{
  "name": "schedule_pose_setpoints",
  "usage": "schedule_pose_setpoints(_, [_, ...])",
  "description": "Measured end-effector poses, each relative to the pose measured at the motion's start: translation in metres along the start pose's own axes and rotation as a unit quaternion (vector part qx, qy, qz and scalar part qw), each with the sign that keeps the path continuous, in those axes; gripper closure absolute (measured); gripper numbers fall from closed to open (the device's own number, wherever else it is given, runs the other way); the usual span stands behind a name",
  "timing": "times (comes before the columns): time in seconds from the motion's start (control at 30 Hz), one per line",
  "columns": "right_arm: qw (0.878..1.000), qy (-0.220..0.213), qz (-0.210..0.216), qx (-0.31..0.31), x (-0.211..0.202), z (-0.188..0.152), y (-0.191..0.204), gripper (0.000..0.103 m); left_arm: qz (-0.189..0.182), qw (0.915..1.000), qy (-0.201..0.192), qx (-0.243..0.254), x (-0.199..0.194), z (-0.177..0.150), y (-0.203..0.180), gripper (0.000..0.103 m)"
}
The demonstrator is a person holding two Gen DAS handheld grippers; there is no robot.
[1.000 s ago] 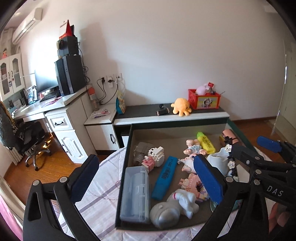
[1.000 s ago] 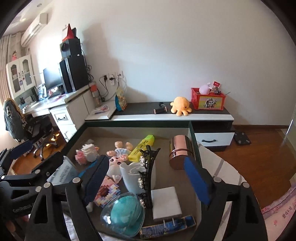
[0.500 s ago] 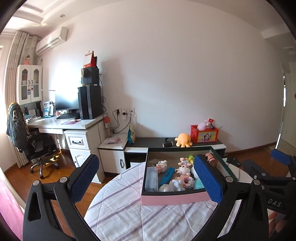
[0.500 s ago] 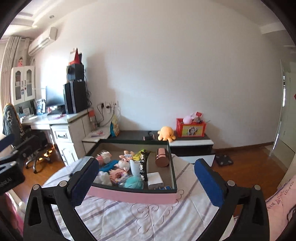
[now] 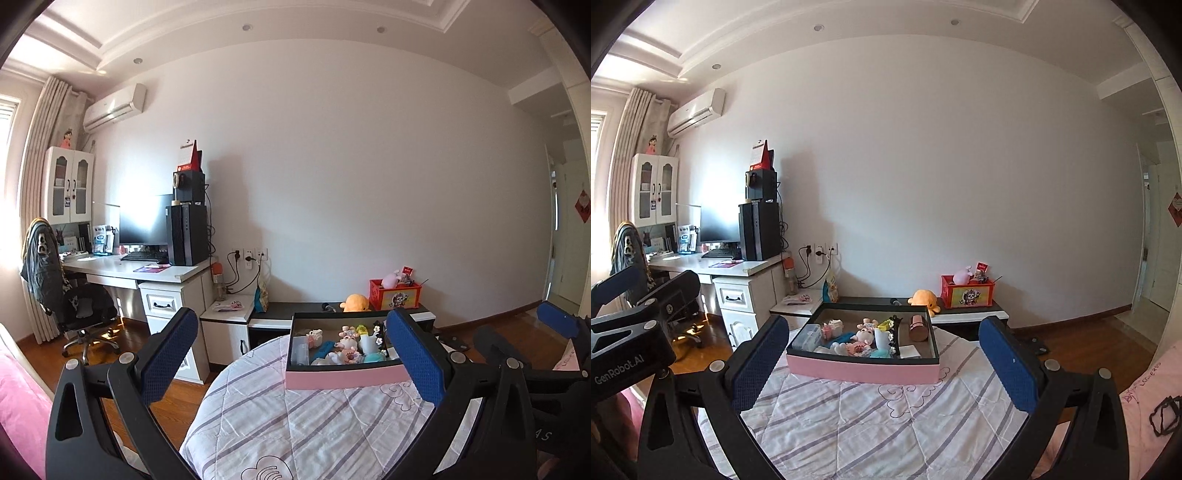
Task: Organize rigid objects
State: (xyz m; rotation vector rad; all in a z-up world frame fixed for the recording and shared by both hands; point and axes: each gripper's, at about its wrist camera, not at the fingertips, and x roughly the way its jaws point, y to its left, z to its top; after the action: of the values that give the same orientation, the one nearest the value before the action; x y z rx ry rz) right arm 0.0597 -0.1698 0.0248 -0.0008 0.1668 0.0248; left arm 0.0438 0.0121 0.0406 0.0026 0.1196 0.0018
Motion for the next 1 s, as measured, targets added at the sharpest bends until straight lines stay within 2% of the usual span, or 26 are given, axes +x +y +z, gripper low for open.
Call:
schedule_pose_setpoints(0.07, [1.000, -0.004, -0.002, -0.002, -0.008, 0.001, 0.002, 0.000, 0.008, 0.9999, -0.005, 0.004, -0.009, 0.002, -0.001, 0.000])
schedule_pose_setpoints(0.43, [0.999, -0.028, -0.025, -0.009, -0.044, 0.002, 0.002, 0.000, 0.001, 0.9997, -0.022, 0.009, -0.038, 0.004, -0.005, 0.000])
schedule_pose_setpoints(0.77, [0.998, -0.045, -0.039, -0.010, -0.050, 0.003, -0.003, 0.000, -0.008, 0.9994, -0.034, 0.003, -0.044, 0.005, -0.009, 0.000])
schedule_pose_setpoints(0.9, [0.998, -0.047, -0.040, -0.016, -0.050, 0.001, -0.001, 0.000, -0.028, 0.9987, -0.043, 0.009, -0.047, 0.003, -0.014, 0.000])
schedule_pose_setpoints(1.0, [0.998, -0.047, -0.038, -0.020, -0.049, -0.001, 0.002, 0.000, -0.017, 0.9983, -0.050, 0.024, -0.049, 0.003, -0.021, 0.000])
